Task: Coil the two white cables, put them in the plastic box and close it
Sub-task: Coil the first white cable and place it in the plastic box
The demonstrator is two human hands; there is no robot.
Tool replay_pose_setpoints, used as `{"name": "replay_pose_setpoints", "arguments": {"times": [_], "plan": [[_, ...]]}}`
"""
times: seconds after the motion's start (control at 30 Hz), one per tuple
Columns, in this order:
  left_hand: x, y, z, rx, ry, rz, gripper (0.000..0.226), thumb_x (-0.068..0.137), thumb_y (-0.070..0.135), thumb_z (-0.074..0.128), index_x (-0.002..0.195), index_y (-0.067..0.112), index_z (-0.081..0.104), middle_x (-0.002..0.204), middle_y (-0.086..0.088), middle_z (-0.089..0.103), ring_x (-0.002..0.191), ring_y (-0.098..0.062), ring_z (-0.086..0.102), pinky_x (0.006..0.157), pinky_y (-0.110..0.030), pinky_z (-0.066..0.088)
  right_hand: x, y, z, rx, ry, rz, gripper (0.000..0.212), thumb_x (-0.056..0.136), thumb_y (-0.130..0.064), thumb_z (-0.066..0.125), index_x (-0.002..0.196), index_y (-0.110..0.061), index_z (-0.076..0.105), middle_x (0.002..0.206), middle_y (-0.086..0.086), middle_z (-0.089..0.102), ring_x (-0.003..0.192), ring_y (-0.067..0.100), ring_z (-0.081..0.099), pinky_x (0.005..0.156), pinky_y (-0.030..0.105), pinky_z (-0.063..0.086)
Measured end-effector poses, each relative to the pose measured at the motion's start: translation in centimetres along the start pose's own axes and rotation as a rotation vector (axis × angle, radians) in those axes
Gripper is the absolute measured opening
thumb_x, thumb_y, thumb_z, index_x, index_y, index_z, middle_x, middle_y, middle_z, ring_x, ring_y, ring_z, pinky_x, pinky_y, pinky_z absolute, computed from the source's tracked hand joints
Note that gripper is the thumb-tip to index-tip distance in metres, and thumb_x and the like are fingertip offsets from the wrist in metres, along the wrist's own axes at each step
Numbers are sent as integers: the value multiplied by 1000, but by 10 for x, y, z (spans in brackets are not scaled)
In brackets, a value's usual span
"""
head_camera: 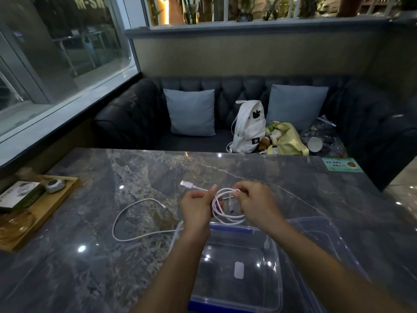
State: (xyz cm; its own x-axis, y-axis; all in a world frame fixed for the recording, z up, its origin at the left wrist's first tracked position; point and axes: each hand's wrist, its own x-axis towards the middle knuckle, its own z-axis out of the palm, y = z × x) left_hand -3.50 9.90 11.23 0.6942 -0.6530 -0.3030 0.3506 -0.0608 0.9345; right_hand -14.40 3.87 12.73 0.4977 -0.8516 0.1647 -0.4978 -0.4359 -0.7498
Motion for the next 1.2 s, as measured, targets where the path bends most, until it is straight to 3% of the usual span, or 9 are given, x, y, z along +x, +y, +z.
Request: {"name": "replay_pose_setpoints", "arguments": {"times": [0.13, 0.3, 0.37, 0.47, 0.63, 0.73, 0.9, 1.07, 1.2], "plan": [[0, 5, 0, -118, 50, -19, 19, 86, 4, 60, 82, 11, 43, 67, -14, 59, 52, -22, 61, 45, -27, 54, -4, -3, 5, -106, 155, -137, 11, 87, -7, 55, 89, -4, 65, 86, 9, 63, 75, 19, 52, 67, 27, 36], [2, 4, -10, -259, 48, -118, 8, 89, 0, 56, 91, 0, 49, 68, -17, 59, 42, -14, 64, 44, -25, 55, -9, -9, 5, -109, 227, -262, 8, 87, -3, 56, 89, 0, 64, 83, 15, 63, 73, 29, 58, 65, 39, 45], [3, 2, -14, -259, 4, -156, 7, 87, -1, 58, 90, -2, 52, 68, -18, 59, 43, -15, 64, 46, -26, 57, -13, -11, 8, -113, 239, -282, 7, 86, -2, 58, 88, 0, 64, 82, 14, 63, 71, 29, 59, 63, 33, 42], [1, 0, -19, -201, -47, -153, 10, 86, 0, 59, 93, -7, 57, 71, -18, 62, 46, -15, 66, 51, -27, 59, -15, -13, 10, -101, 264, -292, 6, 85, 0, 59, 87, 1, 65, 80, 14, 63, 68, 25, 57, 60, 19, 30], [-8, -2, -17, 62, -118, 37, 37, 97, 24, 42, 87, -6, 62, 78, -21, 59, 71, -24, 58, 63, -27, 49, -19, -17, 14, -84, 281, -319, 5, 84, 3, 60, 85, 1, 65, 78, 13, 63, 67, 12, 49, 60, 14, 29], [-17, 2, -19, 209, -339, 59, 39, 83, 39, 63, 85, 0, 67, 79, -15, 59, 76, -22, 55, 71, -35, 44, -19, -17, 15, -61, 264, -335, 7, 85, -1, 58, 85, 1, 65, 78, 12, 61, 65, 14, 51, 60, 13, 33], [-17, 3, -21, 233, -343, -34, 12, 78, -8, 60, 88, -5, 66, 78, -18, 61, 77, -27, 57, 74, -38, 47, -21, -10, 15, -28, 288, -307, 7, 83, 5, 59, 86, 3, 65, 80, 17, 64, 69, 28, 58, 62, 24, 36], [-20, 1, -14, 272, -350, -57, 22, 76, -16, 53, 93, -6, 64, 69, -14, 62, 61, -18, 61, 62, -27, 50, -26, -7, 20, -50, 267, -311, 9, 84, 3, 59, 89, 2, 65, 84, 18, 65, 71, 25, 58, 63, 34, 45], [-21, -3, -13, 285, -391, 48, 24, 74, -16, 58, 86, 1, 70, 83, -19, 67, 78, -30, 64, 77, -41, 53, -27, -2, 18, 10, 261, -229, 9, 85, 0, 59, 90, 1, 66, 85, 16, 65, 74, 25, 58, 68, 33, 46]]}}
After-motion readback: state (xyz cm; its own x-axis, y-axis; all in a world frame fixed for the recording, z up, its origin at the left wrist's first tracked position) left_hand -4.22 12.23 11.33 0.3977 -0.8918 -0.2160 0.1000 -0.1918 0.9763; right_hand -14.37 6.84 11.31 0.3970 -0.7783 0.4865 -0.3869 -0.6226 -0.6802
